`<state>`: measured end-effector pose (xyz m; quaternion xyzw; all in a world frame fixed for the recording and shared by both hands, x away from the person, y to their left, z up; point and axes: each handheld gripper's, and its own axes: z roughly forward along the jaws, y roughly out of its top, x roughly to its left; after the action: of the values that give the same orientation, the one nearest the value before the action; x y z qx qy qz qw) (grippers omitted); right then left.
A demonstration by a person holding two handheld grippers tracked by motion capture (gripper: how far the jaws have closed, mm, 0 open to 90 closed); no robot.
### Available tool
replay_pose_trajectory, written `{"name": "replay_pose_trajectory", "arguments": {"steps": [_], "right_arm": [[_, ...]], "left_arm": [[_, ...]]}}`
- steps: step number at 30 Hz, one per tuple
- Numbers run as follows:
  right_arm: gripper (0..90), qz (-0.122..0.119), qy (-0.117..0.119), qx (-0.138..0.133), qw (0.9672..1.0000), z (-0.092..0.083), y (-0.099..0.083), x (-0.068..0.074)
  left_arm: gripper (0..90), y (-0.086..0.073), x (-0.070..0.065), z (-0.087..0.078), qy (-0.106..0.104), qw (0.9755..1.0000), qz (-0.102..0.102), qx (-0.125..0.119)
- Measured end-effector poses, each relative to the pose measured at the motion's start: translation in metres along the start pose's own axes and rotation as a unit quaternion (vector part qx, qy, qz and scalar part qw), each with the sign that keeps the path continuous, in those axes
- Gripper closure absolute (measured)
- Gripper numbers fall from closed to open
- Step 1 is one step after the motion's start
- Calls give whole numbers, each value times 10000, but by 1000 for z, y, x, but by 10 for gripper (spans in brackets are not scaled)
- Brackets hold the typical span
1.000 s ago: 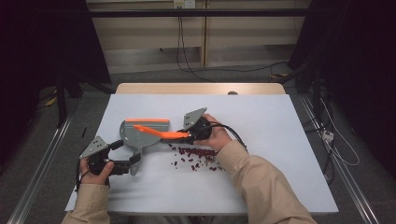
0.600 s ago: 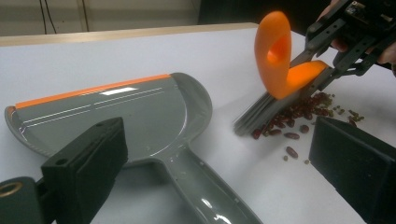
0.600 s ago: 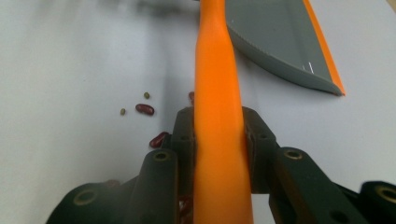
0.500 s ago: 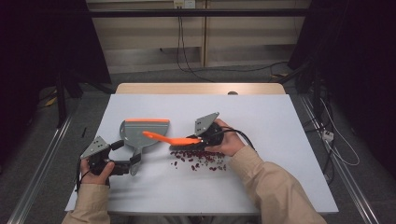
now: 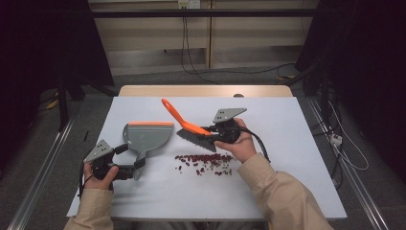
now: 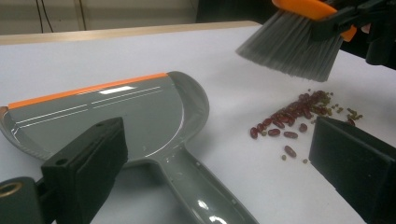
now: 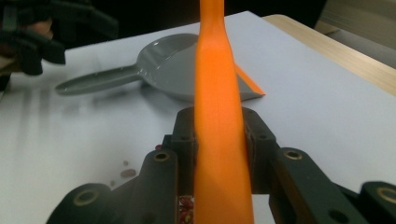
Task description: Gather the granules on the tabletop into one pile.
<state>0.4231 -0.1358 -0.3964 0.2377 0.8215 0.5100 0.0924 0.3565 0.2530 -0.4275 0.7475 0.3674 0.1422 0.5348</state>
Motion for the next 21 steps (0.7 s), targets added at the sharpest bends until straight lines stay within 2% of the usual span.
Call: {"name": "replay_pose_trajectory", "arguments": {"steps": [3,5,8,11,13,17,21], "right_arm": [[712,489,-195,-113,9985,-4,-2,3],[711,850,-293,-220,9957,-5,-5,7],[712,1214,-346,-400,9912,-5,-7,11],[712,1381,-470,-422,9884,-6,-8,16],[712,1670,-397,-511,9838,-6,-10,18],[711,1830,-461,-537,9806,-4,-14,24],[711,2055,-538,-531,9757,-3,-16,31]], "left_arm": [[42,0,0,0,-7,10000,6,-3],[42,0,0,0,-5,10000,-1,-8],[42,0,-1,0,-12,10000,2,2],[42,0,-1,0,-28,10000,-8,-9],[42,0,-1,-1,-13,10000,-4,-32],[42,0,-2,0,-20,10000,-5,-8],[42,0,-3,1,-29,10000,43,20]]}}
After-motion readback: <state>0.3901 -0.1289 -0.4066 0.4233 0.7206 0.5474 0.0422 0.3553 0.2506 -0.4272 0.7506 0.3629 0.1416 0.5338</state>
